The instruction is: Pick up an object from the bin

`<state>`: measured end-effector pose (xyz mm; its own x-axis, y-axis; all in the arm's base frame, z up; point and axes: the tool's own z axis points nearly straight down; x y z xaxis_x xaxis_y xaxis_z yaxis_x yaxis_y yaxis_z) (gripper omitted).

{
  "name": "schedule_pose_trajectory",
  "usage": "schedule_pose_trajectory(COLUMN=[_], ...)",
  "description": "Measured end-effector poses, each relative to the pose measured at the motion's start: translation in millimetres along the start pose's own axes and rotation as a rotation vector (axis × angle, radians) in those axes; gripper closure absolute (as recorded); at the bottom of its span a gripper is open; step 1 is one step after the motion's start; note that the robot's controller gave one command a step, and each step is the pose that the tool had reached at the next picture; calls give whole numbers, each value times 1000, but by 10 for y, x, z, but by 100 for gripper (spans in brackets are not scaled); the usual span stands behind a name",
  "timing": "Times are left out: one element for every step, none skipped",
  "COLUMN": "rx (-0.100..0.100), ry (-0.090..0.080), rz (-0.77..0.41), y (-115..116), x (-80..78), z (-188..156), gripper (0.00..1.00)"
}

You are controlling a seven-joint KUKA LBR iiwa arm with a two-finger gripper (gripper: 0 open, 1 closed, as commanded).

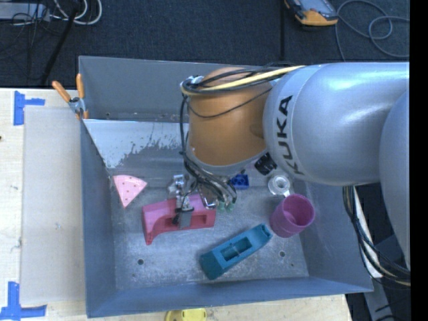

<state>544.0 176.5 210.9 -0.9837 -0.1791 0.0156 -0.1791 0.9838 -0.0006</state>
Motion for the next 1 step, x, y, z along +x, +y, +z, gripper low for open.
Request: schedule_pose_trajectory(rx=[0], ry=[-15], rz=[1], y=[-50], x=[-96], z=[-198], gripper=[100])
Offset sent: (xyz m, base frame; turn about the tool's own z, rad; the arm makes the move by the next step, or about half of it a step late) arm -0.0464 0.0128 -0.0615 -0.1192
